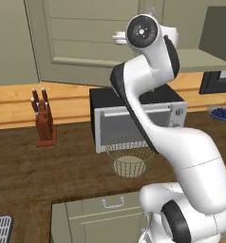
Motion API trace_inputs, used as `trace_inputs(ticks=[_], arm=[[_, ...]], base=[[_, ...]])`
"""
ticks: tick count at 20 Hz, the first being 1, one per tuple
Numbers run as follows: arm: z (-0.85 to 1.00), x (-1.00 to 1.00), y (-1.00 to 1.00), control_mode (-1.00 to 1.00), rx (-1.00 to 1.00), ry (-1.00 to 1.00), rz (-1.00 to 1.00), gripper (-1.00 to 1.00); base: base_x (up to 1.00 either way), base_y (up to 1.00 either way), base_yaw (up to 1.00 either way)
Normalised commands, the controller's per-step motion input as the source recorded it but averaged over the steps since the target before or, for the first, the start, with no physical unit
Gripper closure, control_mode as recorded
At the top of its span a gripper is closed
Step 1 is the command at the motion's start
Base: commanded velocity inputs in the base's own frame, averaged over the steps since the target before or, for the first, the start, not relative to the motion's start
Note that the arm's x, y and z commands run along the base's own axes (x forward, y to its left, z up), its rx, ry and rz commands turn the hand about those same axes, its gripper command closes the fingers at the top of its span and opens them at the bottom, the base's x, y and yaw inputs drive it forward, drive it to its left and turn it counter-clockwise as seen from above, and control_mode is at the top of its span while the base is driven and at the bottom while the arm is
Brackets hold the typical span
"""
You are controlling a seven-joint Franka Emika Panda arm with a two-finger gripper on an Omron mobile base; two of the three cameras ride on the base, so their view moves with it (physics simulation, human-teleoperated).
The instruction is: Open the cabinet, pick up the bread from the cabinet and place it in the basket. Then move the basket to the dining counter.
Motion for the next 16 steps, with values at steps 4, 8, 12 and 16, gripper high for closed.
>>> trace_inputs(ticks=[4,8,12,16], arm=[[0.0,-1.0,0.6,-1.0,0.0,0.04,-0.11,1.0],[-0.1,-0.7,0.59,-1.0,0.0,0.06,-0.09,1.0],[-0.14,-0.11,0.4,-1.0,0.0,0.06,-0.09,-1.0],[-0.03,-0.18,0.15,-1.0,0.0,0.0,-0.01,-1.0]], base=[[0.0,0.0,0.0],[0.0,0.0,0.0],[0.0,0.0,0.0],[0.0,0.0,0.0]])
